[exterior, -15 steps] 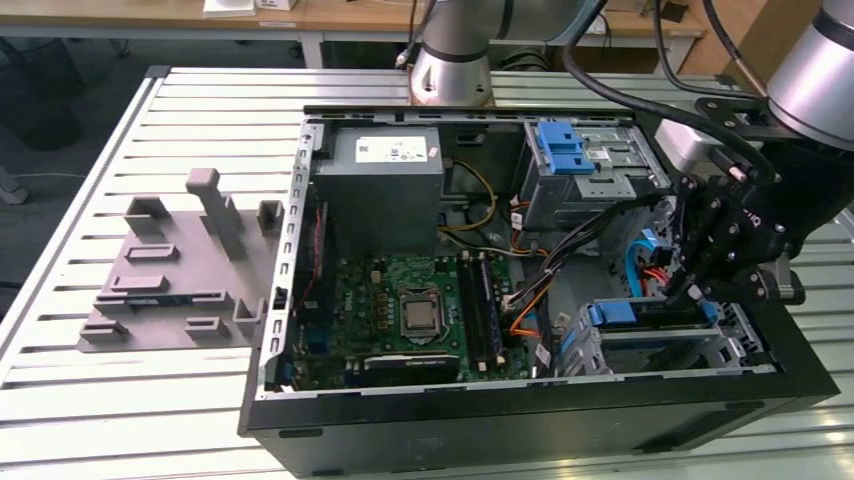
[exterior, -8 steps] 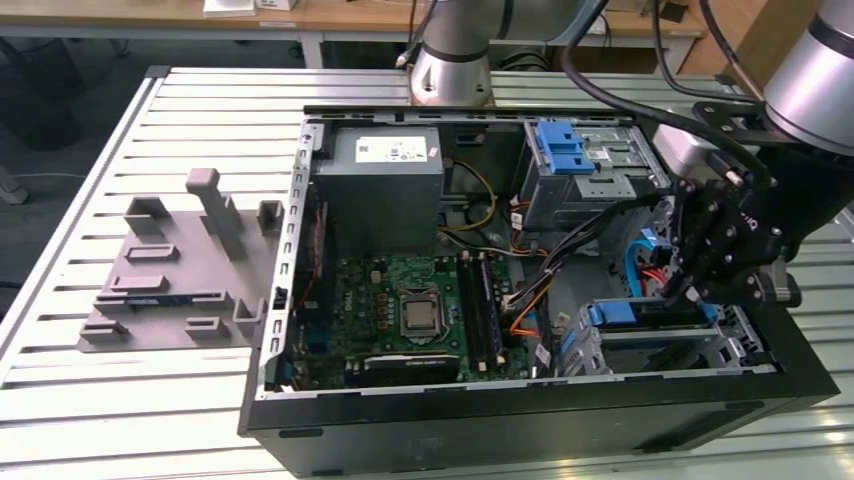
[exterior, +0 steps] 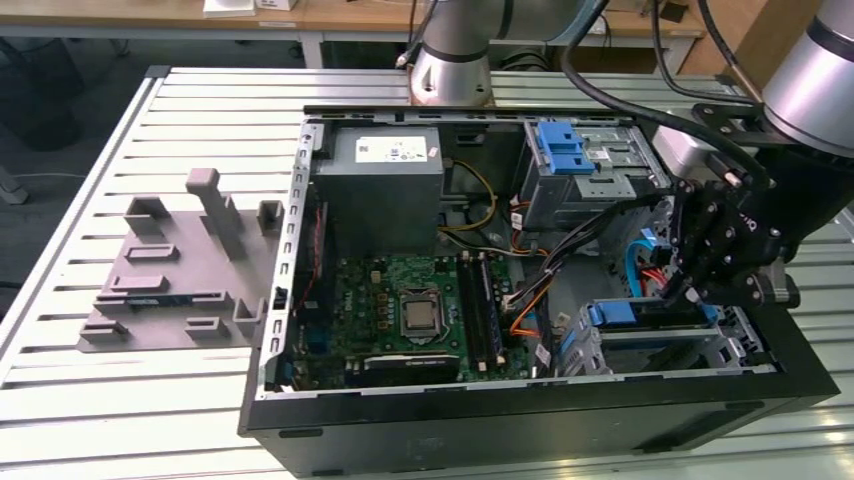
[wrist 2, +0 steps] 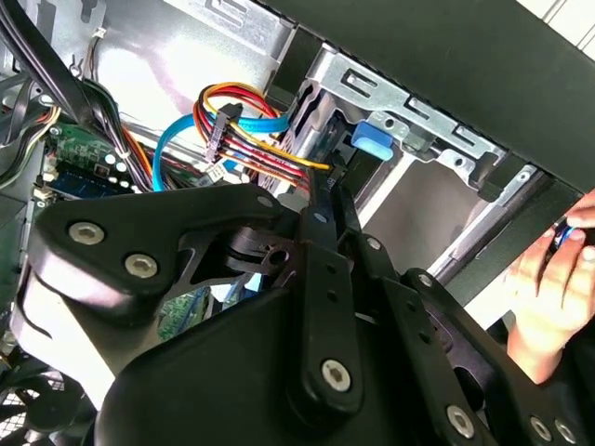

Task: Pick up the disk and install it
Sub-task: 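Insert the first disk wire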

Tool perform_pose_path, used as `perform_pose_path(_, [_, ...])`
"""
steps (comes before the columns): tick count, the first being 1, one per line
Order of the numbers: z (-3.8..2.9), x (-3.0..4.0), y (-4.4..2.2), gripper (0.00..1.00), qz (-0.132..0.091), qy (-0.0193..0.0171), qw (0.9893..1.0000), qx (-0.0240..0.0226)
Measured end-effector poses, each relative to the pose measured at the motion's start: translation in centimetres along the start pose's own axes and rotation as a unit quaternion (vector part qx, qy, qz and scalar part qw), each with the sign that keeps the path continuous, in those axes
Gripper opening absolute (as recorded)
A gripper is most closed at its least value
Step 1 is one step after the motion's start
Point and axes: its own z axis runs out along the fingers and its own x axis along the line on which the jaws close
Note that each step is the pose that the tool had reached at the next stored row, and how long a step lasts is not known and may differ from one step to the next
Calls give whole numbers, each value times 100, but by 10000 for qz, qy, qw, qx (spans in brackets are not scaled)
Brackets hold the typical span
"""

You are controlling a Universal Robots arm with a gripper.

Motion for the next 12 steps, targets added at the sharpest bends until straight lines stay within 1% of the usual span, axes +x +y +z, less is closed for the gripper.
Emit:
perform_pose_path(4, [-2,0,1,17,1,-6,10000,-1])
perform_pose_path(5, [-15,1,1,24,1,-4,10000,-1])
perform_pose_path(7, [-61,5,3,24,1,-2,10000,0])
perform_pose_path(10, [-147,12,6,24,0,0,10000,0])
perform_pose_path(12, [-181,14,7,24,0,0,10000,0])
